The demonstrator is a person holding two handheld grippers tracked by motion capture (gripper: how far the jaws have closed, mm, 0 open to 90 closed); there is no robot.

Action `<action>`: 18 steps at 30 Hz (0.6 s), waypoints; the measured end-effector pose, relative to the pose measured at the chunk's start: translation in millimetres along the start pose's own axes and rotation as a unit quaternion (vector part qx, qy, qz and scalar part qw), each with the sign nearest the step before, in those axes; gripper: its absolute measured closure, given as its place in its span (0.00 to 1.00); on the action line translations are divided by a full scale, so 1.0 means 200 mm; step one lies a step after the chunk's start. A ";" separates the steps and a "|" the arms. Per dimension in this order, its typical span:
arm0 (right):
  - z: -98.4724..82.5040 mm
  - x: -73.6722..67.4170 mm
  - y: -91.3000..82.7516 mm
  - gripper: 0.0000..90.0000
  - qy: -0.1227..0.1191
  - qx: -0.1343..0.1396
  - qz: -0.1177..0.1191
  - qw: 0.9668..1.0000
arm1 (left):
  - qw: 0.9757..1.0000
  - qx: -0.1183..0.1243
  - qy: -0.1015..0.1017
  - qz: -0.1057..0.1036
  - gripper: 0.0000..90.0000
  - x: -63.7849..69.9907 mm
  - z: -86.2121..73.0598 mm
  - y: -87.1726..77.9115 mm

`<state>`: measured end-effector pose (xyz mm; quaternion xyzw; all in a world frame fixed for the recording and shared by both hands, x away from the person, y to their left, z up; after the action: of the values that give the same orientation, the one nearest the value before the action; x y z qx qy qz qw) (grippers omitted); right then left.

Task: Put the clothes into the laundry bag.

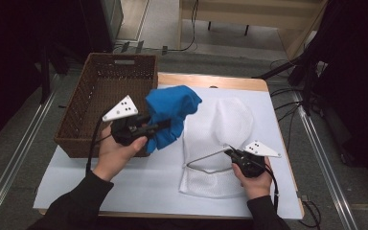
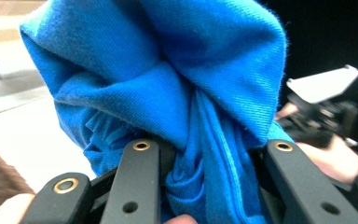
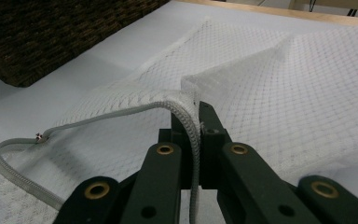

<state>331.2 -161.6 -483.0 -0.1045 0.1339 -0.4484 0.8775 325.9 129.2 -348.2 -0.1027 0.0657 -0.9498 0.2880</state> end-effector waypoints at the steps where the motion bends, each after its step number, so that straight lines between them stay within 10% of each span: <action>1: 0.00 0.00 0.00 0.99 0.000 0.000 0.000 1.000 | 1.000 0.000 0.000 0.000 0.76 0.00 0.00 0.00; 9: 0.00 -0.01 0.00 0.99 -0.002 -0.003 0.001 1.000 | 0.996 -0.090 -0.011 -0.025 0.75 0.11 -0.46 0.03; 13: -0.01 -0.02 0.01 0.99 -0.003 -0.005 0.003 1.000 | 0.986 -0.164 -0.027 -0.025 0.73 0.08 -0.79 -0.04; 18: -0.02 -0.02 0.02 0.99 -0.008 -0.006 0.007 1.000 | 0.984 -0.173 -0.047 0.015 0.50 0.04 -0.80 -0.14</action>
<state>330.0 -156.1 -486.2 -0.1119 0.1303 -0.4409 0.8809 266.6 159.1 -496.9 -0.1944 0.2174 -0.9139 0.2825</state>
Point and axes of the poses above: each handheld gripper's, and its own axes: y roughly forward along the jaws, z roughly out of its top, x roughly to its right, the point moved 5 cm from there along y, roughly forward along the jaws, and after that the axes turned 8 degrees about x, right-handed, at the moved point
